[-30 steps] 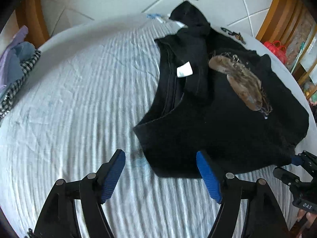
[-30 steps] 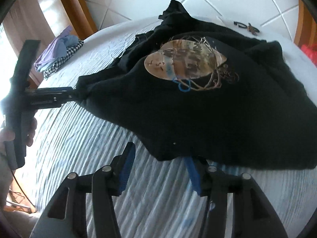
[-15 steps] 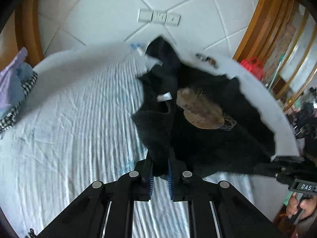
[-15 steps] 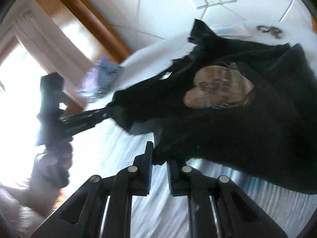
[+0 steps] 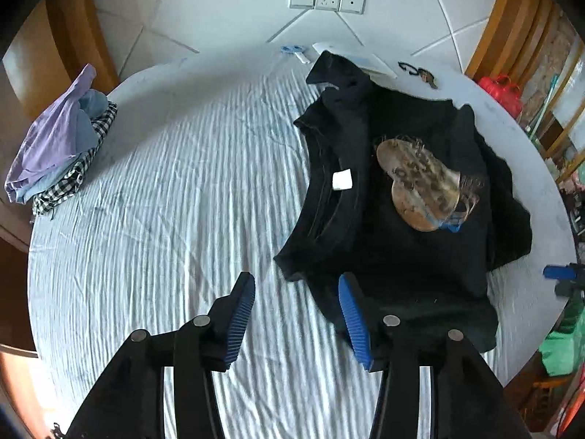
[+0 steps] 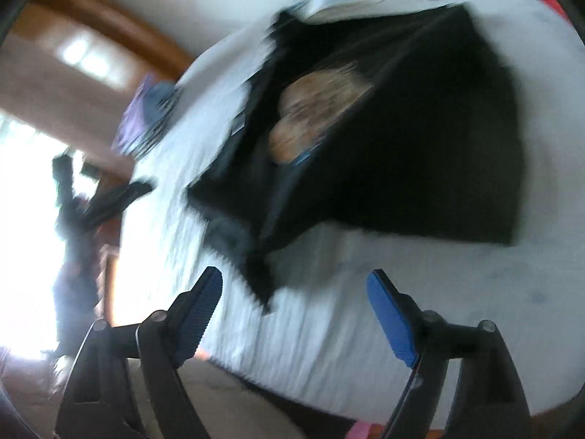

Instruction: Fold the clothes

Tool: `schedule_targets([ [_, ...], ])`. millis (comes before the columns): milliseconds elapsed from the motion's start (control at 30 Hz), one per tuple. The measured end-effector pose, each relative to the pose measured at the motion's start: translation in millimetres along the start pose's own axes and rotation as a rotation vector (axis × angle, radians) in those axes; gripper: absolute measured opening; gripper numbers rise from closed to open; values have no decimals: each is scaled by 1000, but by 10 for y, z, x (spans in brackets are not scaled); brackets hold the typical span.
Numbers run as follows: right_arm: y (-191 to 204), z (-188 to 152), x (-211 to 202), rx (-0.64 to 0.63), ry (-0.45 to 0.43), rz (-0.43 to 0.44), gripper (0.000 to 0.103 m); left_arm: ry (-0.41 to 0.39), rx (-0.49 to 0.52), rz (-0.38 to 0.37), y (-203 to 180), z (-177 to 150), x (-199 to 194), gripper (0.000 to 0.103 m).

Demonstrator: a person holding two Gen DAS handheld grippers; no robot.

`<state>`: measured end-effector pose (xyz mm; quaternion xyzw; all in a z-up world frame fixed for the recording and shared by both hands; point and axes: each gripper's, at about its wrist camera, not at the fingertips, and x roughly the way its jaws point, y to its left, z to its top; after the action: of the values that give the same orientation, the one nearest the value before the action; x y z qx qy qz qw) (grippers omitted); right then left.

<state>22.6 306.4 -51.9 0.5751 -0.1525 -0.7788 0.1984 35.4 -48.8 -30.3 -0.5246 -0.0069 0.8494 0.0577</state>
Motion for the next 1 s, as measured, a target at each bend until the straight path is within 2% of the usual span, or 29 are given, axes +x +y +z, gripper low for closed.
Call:
schedule_targets([
  [200, -557, 363, -338, 55, -134, -241, 82, -50, -47, -17, -125, 357, 212, 49],
  [333, -910, 727, -384, 74, -163, -317, 82, -46, -81, 9, -211, 639, 501, 49],
  [400, -1114, 926, -318, 84, -152, -329, 75, -43, -96, 23, -241, 769, 639, 49],
  [467, -1302, 1107, -226, 103, -129, -326, 59, -42, -108, 32, -259, 895, 769, 49],
  [567, -1547, 1315, -39, 126, -84, -320, 59, -27, -117, 30, -253, 1117, 979, 49],
  [733, -1673, 1437, 185, 145, -41, -336, 59, -2, -110, 46, -227, 1499, 1357, 49],
  [933, -1796, 1507, 310, 189, -51, -359, 59, 31, -87, 17, -156, 1851, 1878, 49],
  [1000, -1788, 1541, 343, 188, -59, -361, 64, 35, -65, 1, -164, 1905, 2022, 49],
])
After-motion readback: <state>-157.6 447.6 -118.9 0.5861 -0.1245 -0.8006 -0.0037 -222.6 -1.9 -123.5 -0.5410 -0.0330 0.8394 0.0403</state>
